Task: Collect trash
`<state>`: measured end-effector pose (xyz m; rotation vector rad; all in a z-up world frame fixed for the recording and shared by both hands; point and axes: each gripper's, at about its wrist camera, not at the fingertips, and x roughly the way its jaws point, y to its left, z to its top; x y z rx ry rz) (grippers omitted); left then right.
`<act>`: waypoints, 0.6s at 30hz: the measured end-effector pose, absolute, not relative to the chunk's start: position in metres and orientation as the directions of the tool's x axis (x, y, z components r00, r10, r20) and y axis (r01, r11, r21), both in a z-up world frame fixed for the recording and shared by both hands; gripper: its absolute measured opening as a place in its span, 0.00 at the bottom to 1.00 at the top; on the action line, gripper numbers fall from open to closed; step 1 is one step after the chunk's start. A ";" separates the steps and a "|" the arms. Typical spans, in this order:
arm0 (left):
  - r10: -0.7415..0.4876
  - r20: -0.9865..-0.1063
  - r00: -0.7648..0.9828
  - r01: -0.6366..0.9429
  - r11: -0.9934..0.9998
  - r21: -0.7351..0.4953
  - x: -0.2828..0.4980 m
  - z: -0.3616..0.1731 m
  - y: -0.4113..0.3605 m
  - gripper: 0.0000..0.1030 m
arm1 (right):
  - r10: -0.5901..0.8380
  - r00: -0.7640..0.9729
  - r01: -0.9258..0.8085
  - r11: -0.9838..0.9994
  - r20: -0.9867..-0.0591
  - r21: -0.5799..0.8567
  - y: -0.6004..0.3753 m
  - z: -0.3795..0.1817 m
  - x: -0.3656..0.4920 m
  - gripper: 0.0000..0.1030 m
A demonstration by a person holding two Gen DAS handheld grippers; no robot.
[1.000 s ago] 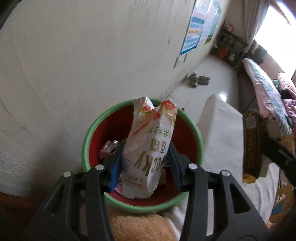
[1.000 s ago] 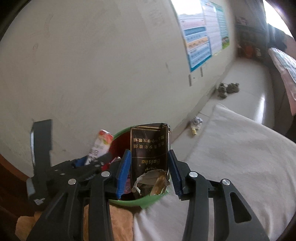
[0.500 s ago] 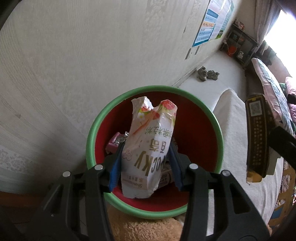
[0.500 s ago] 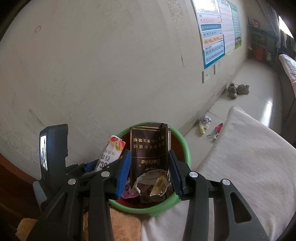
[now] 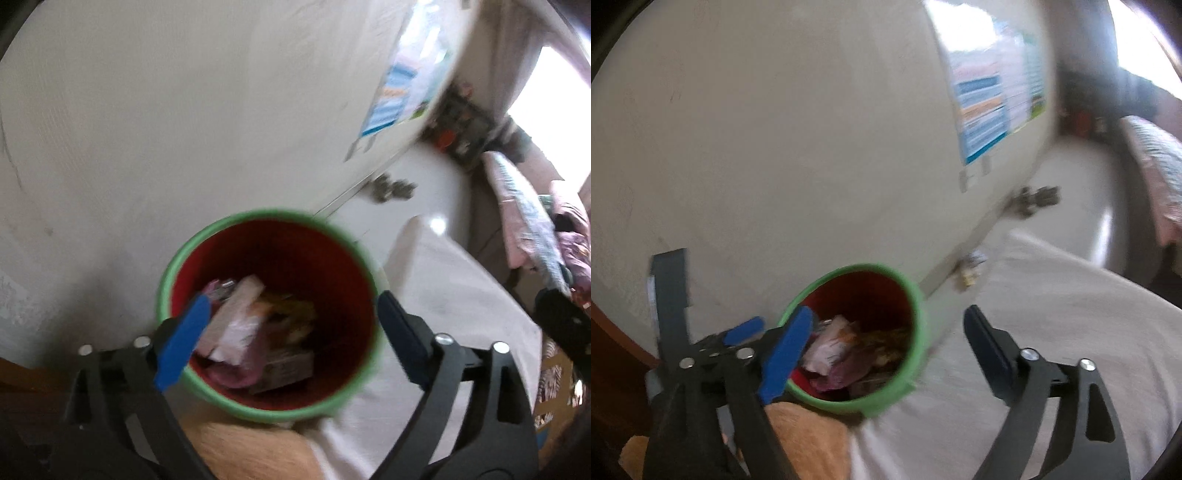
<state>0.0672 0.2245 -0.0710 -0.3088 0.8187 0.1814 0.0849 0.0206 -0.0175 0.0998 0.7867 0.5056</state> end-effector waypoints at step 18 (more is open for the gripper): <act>-0.105 -0.492 0.864 0.065 0.993 -0.097 0.019 0.035 0.031 0.95 | -0.018 0.867 0.056 0.997 -0.498 0.061 -0.158 0.035 0.000 0.93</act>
